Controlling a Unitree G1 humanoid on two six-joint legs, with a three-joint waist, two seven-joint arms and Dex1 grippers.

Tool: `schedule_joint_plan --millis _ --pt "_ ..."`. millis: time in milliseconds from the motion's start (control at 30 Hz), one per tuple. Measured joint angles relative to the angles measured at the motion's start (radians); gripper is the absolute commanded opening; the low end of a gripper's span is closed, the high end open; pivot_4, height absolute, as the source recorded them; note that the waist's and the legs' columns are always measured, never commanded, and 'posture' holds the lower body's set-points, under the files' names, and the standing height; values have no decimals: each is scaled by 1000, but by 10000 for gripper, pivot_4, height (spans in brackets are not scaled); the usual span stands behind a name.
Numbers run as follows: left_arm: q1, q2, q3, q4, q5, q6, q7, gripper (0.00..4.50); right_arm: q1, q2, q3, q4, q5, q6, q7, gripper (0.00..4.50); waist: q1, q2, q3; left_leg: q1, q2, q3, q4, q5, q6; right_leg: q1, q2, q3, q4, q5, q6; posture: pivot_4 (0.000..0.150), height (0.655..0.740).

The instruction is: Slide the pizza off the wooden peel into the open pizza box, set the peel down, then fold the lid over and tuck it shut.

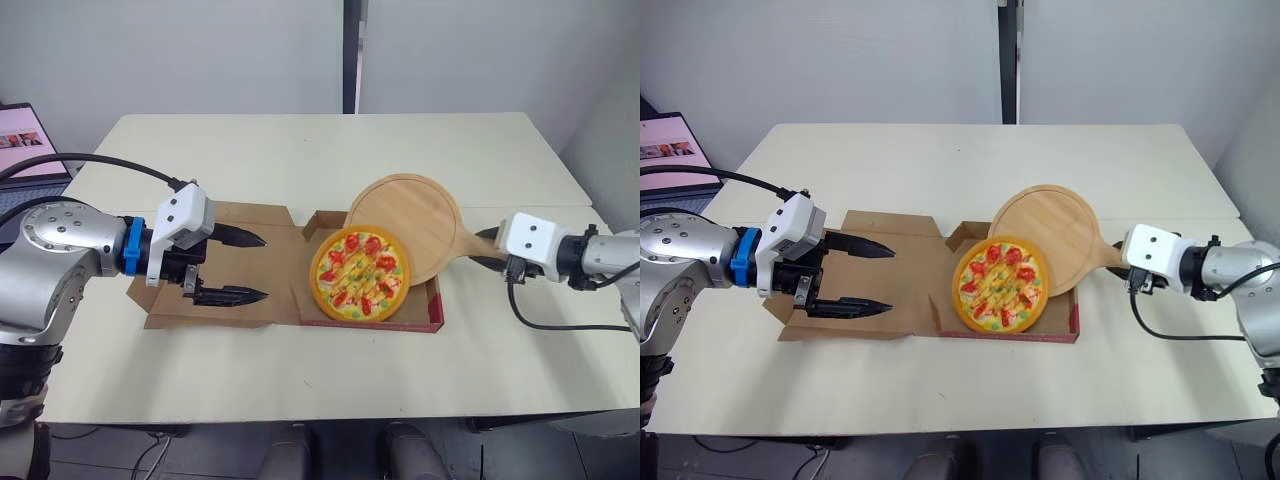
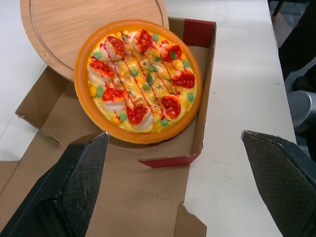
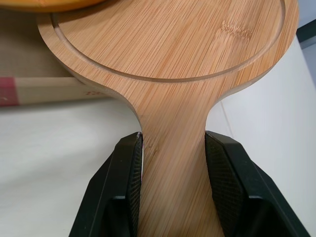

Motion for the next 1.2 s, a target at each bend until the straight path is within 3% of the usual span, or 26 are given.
schedule_joint_plan --millis 267,467,700,833,1000,1200 --pt "-31 -30 -12 7 13 -13 1 45000 -50 -58 -52 86 -34 -43 -20 16173 1 0 0 0 0 0 0 0 0 0 0 0 0 0 0 1500 7318" --pt "-90 -89 -15 10 -7 9 24 45000 98 -62 -274 -78 30 120 -42 16172 4 0 0 0 0 0 0 0 0 0 0 0 0 0 0 1500 7318" --pt "-138 -189 -21 7 -36 37 76 45000 414 156 -565 -337 143 474 -132 16171 25 0 0 0 0 -1 2 0 0 2 0 0 1 0 0 1500 7318" --pt "-187 -269 -37 0 -51 51 124 45000 476 295 -638 -405 197 613 -228 16170 25 0 0 1 0 -1 2 0 0 2 0 0 2 0 0 1500 7318" --pt "-213 -353 -62 -37 -64 72 190 45000 525 410 -674 -440 219 698 -350 16169 23 1 -1 1 0 -1 1 0 0 2 0 0 1 0 0 1500 7318" --pt "-216 -413 -131 -69 -54 83 256 45000 514 414 -631 -339 215 713 -426 16169 21 1 -1 2 -1 0 1 0 0 2 1 1 2 0 0 1500 7318"
